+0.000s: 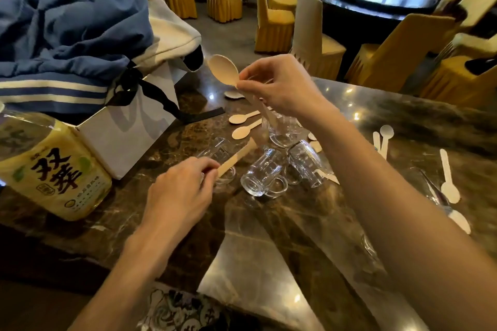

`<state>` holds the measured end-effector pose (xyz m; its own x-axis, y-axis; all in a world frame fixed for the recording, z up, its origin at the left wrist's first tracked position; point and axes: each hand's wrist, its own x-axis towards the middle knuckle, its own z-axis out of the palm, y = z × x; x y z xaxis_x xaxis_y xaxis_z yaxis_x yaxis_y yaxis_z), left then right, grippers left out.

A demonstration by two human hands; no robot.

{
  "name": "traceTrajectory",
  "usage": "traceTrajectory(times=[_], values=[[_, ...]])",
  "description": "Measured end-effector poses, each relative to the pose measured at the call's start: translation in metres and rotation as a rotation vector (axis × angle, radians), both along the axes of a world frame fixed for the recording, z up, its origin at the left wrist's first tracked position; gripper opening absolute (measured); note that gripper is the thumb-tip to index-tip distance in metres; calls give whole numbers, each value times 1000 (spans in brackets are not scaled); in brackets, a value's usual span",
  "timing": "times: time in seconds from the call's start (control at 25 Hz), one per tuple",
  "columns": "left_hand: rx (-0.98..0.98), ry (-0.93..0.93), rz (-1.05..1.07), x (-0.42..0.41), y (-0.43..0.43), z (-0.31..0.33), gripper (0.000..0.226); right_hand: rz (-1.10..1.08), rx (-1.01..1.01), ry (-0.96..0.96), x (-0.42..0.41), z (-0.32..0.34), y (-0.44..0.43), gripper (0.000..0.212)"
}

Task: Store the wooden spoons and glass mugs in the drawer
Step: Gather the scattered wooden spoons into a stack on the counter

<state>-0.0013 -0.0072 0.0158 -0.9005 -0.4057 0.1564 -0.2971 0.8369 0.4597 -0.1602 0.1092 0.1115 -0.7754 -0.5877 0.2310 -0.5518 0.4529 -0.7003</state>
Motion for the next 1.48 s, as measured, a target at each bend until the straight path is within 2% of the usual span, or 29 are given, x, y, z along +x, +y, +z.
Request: traceTrajectory(times=[0.12, 0.28, 0.48, 0.6, 0.8, 0.92, 1.16, 1.48], values=[[123, 26, -126, -2, 4, 7, 19, 9, 56, 55, 19, 2, 24, 18], [344, -117, -302, -8, 5, 15, 17, -14, 90, 51, 49, 3, 57, 16], [416, -205, -540, -11, 11, 16, 19, -58, 154, 51, 85, -10, 93, 18], [423, -277, -657, -11, 20, 10, 19, -107, 207, 12, 106, -29, 114, 20], [412, -340, -723, -10, 35, -9, 13, -185, 259, -151, 142, -75, 145, 21], [366, -387, -756, -8, 45, -23, 16, -223, 283, -180, 158, -98, 154, 21], [401, -384, -810, -6, 53, -39, 15, -277, 326, -227, 169, -121, 159, 20], [299, -288, -775, -2, 53, -50, 15, -293, 366, -156, 167, -129, 152, 17]])
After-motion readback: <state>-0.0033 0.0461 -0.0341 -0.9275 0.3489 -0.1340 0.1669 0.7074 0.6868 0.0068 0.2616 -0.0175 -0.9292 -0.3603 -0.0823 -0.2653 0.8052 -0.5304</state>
